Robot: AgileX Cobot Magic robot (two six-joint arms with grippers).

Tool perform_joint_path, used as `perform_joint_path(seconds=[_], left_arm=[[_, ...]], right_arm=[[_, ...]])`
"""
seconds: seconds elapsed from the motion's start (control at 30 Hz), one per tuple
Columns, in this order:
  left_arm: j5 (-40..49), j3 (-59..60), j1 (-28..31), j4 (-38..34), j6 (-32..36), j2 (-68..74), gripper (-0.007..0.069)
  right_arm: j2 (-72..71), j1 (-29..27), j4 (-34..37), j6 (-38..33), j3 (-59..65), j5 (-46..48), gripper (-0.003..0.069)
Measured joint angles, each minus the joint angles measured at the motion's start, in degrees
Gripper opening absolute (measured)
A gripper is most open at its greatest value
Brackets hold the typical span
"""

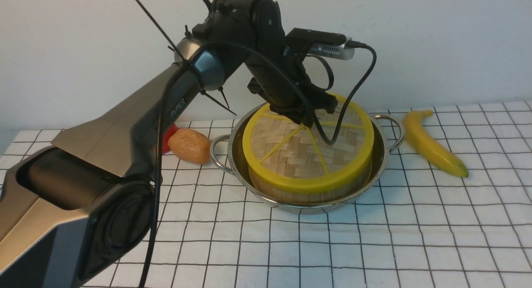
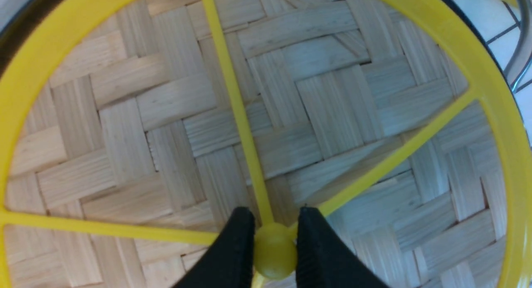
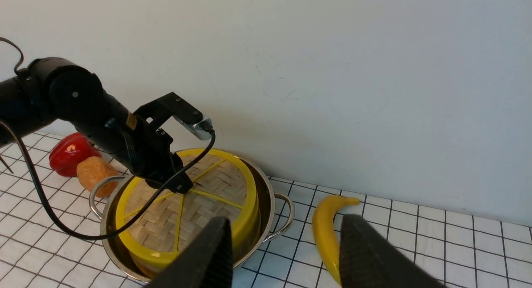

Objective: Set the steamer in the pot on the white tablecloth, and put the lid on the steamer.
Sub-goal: 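Place the yellow bamboo steamer lid onto the steamer in the pot with the left gripper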

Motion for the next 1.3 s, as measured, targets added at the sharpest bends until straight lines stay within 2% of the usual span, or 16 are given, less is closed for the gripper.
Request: perform_joint_path(seconds=[0.73,1.3], left_arm=[[-3.1,0.0,0.0,0.2,0.5,0.0,0.012],[-0.9,-1.6,0.0,1.3,0.5,0.0,0.012]], right_arm=[[0.4,0.0,0.2,0.0,0.0,0.0,0.0366],[0.4,0.0,0.2,0.0,0.0,0.0,0.0366]])
